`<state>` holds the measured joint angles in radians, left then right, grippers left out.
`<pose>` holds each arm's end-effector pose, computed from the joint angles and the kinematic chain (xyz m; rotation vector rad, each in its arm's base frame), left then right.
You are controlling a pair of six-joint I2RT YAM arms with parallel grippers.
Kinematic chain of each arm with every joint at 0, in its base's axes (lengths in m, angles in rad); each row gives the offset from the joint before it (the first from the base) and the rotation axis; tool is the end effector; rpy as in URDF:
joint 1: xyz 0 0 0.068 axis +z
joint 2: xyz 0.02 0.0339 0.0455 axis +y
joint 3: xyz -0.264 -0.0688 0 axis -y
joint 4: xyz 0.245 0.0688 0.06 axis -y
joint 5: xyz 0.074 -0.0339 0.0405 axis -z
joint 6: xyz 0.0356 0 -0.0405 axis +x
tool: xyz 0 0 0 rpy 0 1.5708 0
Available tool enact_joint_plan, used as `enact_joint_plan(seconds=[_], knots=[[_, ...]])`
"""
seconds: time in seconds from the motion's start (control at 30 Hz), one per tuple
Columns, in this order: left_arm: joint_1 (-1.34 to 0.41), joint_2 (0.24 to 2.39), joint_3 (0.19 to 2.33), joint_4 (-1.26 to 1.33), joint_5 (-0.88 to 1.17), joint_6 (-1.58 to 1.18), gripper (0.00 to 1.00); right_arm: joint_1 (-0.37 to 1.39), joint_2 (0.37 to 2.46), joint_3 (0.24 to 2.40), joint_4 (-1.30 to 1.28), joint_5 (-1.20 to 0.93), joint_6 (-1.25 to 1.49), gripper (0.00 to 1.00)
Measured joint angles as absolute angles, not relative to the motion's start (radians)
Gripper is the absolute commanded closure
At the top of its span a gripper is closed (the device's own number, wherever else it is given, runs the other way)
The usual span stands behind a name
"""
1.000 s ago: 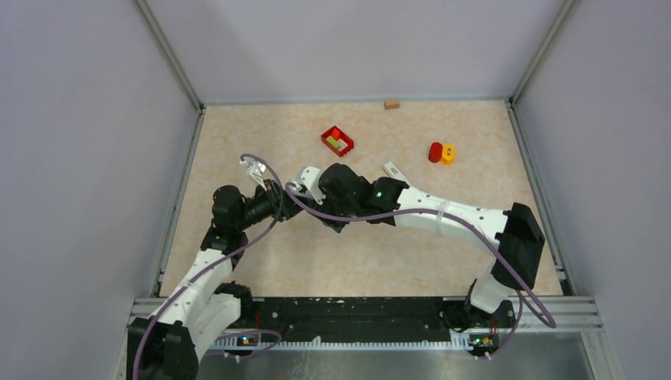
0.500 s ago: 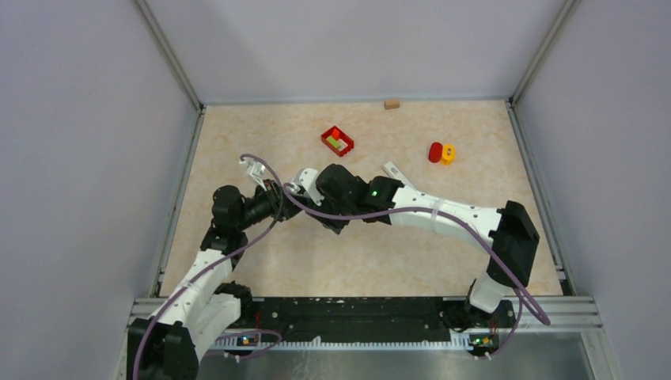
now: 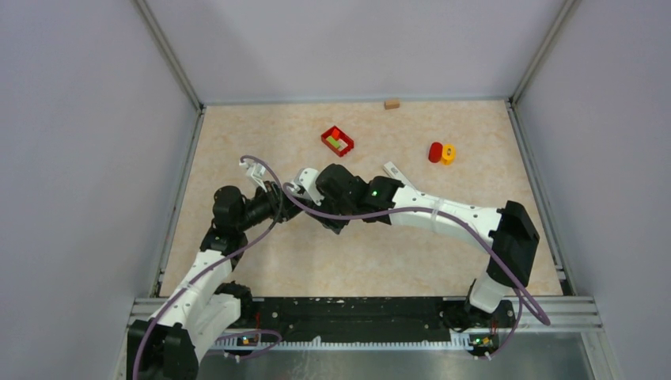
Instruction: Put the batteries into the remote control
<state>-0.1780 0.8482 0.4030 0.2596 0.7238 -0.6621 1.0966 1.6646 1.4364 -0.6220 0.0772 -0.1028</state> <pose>0.1841 -0.0571 0.2416 0.1170 1.8751 -1.2261 0.1710 0.3272 0.2971 -1.3530 2.0421 0.3567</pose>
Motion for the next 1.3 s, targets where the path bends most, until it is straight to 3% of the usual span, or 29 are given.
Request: enact_joint_plan(seconds=[1.3], knots=[[-0.178,0.820,0.403,0.237,0.736,-0.645,1.00,1.095,1.699,1.475,-0.627,0.081,-0.104,0.62]])
